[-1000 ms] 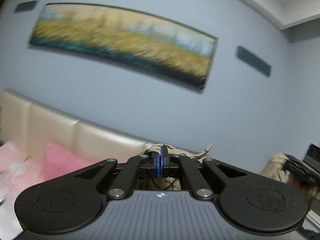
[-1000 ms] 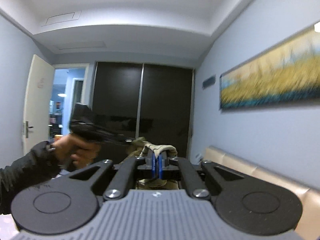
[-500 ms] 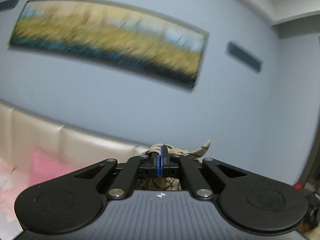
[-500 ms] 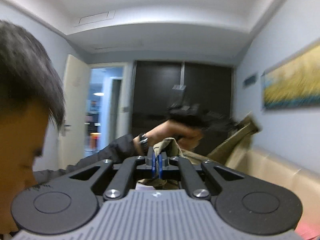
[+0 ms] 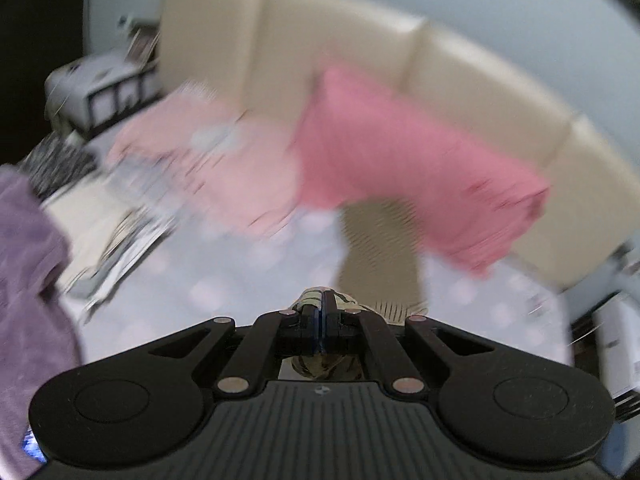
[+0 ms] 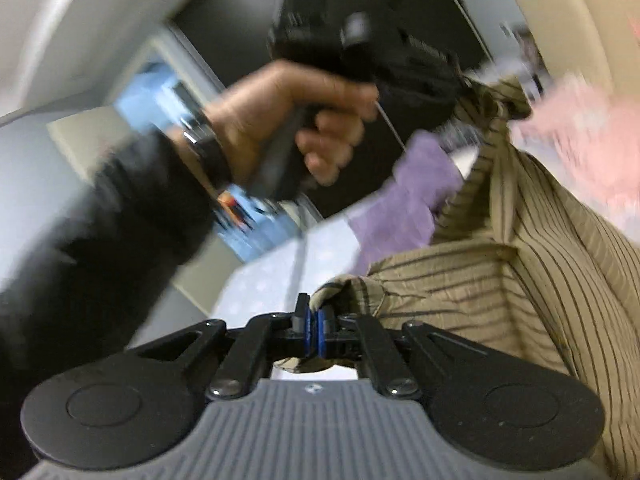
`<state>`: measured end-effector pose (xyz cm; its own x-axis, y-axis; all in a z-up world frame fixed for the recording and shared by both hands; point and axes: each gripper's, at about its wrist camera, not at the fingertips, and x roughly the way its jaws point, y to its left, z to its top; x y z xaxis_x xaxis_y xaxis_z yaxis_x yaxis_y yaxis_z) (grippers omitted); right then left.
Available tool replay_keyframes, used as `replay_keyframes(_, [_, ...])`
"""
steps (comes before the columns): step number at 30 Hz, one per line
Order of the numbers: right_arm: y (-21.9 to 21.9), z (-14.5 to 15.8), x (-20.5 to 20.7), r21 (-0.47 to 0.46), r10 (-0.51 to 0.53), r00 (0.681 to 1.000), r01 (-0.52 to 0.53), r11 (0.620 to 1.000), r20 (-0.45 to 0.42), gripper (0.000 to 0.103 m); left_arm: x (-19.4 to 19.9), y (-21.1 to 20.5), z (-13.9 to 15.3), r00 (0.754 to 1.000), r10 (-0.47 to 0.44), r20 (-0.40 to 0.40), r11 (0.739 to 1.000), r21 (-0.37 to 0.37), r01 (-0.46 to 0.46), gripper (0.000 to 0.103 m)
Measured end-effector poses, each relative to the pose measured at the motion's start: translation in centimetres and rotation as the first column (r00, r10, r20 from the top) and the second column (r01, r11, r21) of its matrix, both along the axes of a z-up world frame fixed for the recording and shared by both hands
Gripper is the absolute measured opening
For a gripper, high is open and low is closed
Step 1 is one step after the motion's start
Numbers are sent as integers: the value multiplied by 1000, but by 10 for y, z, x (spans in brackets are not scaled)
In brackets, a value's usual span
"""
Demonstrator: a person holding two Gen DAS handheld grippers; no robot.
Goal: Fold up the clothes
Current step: 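Grasp the shirt hem with both grippers and lift it high to shake, then lay the shirt flat on the bed and open both grippers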
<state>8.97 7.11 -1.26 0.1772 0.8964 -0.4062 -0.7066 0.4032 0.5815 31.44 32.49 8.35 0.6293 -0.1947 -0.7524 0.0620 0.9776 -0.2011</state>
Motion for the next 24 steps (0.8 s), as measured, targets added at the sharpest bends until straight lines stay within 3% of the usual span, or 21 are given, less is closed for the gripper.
replay_keyframes(6, [86, -92, 38, -130, -42, 997, 34, 991, -63, 5, 52, 35, -97, 980, 67, -185, 991, 125, -44, 0])
replay_keyframes(9, [115, -124, 57, -165, -5, 986, -22, 986, -164, 31, 59, 45, -135, 958, 154, -242, 968, 232, -97, 0])
replay_keyframes(10, [120, -129, 64, -173, 12, 981, -46, 984, -192, 46, 60, 49, -147, 948, 179, -262, 959, 263, -108, 1])
replay_keyframes(11, [116, -133, 67, -172, 32, 980, -67, 983, -198, 45, 59, 52, -155, 942, 186, -281, 953, 285, -103, 2])
replay_keyframes(15, [61, -149, 71, -181, 96, 986, -119, 976, -134, 45, 54, 70, -167, 929, 207, -307, 934, 345, -94, 7])
replay_keyframes(19, [-29, -173, 81, -254, 24, 991, -56, 966, -130, 45, 52, 100, -163, 911, 297, -286, 907, 382, -176, 7])
replay_keyframes(21, [-71, -190, 83, -317, -52, 993, 15, 948, -109, 45, 44, 111, -153, 903, 358, -238, 904, 331, -271, 7])
replay_keyframes(24, [-133, -216, 86, -431, -180, 982, 142, 891, -49, 45, 11, 103, -145, 909, 381, -167, 920, 167, -354, 8])
